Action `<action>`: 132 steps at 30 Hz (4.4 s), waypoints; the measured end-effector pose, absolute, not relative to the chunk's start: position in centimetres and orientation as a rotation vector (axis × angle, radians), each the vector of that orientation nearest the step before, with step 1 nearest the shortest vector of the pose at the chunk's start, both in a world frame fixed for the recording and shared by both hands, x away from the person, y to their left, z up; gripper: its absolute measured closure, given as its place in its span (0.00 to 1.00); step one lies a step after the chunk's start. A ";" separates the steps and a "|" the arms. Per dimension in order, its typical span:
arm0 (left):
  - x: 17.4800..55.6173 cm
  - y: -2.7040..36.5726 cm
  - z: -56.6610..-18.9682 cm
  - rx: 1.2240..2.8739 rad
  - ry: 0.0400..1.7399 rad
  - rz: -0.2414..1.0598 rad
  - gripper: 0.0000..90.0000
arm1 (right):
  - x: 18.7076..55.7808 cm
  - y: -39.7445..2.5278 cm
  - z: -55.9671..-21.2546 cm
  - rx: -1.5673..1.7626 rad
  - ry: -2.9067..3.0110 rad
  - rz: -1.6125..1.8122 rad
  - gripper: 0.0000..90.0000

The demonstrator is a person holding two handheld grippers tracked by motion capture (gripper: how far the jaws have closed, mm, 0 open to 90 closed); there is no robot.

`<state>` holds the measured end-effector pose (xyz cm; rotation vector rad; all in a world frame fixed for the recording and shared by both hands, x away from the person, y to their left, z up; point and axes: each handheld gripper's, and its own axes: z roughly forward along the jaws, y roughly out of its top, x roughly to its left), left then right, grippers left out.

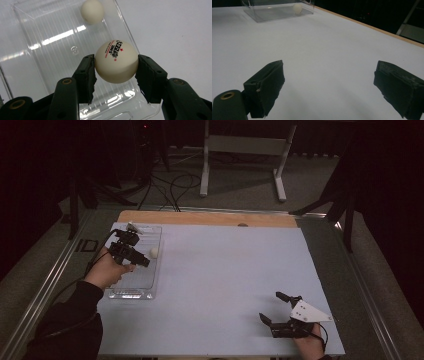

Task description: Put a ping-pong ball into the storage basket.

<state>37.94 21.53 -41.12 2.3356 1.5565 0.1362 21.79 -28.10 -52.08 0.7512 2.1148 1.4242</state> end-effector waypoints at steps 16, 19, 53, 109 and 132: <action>38.2 21.6 -43.3 2.374 1.579 0.070 0.57 | 21.8 -28.1 -52.1 0.750 2.120 1.423 0.10; 38.3 21.5 -43.6 2.383 1.582 0.061 0.57 | 21.8 -28.1 -52.1 0.755 2.122 1.421 0.10; 38.7 20.8 -45.2 2.451 1.588 0.041 0.57 | 21.8 -28.0 -52.1 0.757 2.125 1.414 0.10; 39.0 22.1 -44.5 2.496 1.478 0.052 0.04 | 21.8 -28.1 -52.1 0.759 2.120 1.414 0.10; 37.9 22.9 -43.1 2.228 1.206 0.143 0.00 | 21.8 -28.2 -52.1 0.762 2.120 1.419 0.10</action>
